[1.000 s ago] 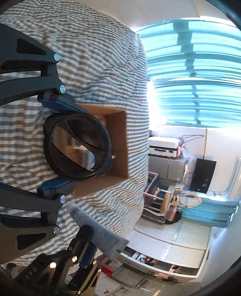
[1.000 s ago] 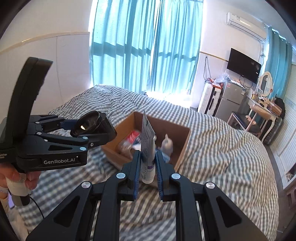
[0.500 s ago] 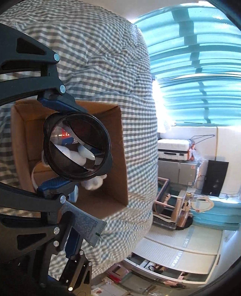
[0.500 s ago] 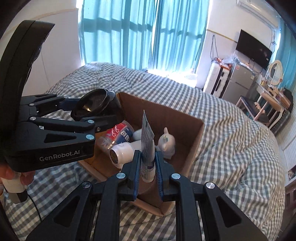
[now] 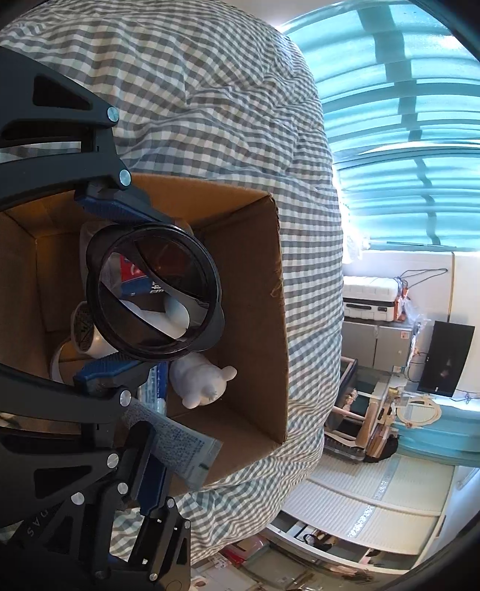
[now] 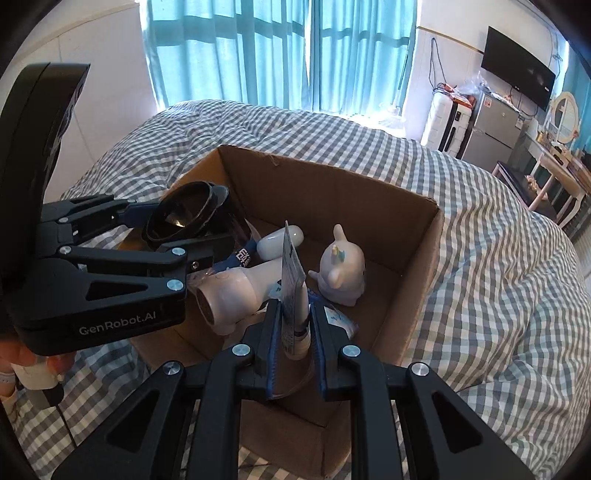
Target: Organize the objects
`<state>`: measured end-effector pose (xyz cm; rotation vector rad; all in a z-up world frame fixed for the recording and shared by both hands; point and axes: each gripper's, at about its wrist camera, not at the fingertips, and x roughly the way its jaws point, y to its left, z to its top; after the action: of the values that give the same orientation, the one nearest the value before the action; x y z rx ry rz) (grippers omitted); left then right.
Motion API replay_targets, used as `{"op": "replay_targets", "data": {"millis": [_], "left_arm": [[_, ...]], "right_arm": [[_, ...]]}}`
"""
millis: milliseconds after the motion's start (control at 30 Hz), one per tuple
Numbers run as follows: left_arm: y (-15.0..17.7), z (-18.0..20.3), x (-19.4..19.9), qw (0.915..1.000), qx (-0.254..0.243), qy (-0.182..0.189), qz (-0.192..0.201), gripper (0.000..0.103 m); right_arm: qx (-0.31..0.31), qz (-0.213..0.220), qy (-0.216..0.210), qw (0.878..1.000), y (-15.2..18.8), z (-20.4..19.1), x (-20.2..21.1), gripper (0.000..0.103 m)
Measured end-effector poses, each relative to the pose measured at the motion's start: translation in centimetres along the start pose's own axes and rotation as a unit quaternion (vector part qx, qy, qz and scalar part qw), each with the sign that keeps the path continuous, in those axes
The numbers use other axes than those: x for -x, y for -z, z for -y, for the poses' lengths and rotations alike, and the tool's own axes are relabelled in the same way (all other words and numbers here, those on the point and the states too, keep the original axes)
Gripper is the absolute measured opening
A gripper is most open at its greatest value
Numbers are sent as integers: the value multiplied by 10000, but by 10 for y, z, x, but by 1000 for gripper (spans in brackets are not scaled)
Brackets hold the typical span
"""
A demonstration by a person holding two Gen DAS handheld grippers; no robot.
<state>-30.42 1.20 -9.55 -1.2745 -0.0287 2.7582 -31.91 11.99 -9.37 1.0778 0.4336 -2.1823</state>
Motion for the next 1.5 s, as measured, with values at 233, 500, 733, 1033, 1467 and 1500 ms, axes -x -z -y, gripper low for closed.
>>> {"op": "replay_targets", "data": {"millis": [233,500,733,1033,1467,1500], "left_arm": [[-4,-5,-6,9999,40,128,-2,63],[-15,-5,9,9998,22,38,192,78],[-30,-6,50,9984,17,-75,561,85],[-42,1,128,9927,-42,-270,1176,98],[-31,25,258,9758,-274,-542,2100,102],[-29,25,266,9748,-264,-543,2147,102]], "right_arm": [[-136,203,64,9997,-7,6,8,25],[-425,595,418,9964,-23,20,30,43],[-474,837,769,9924,-31,22,66,59],[-697,1311,1051,9833,-30,19,141,80],[-822,2539,1534,9514,-5,-13,285,100],[-815,2568,1551,9504,-3,-15,292,100]]}}
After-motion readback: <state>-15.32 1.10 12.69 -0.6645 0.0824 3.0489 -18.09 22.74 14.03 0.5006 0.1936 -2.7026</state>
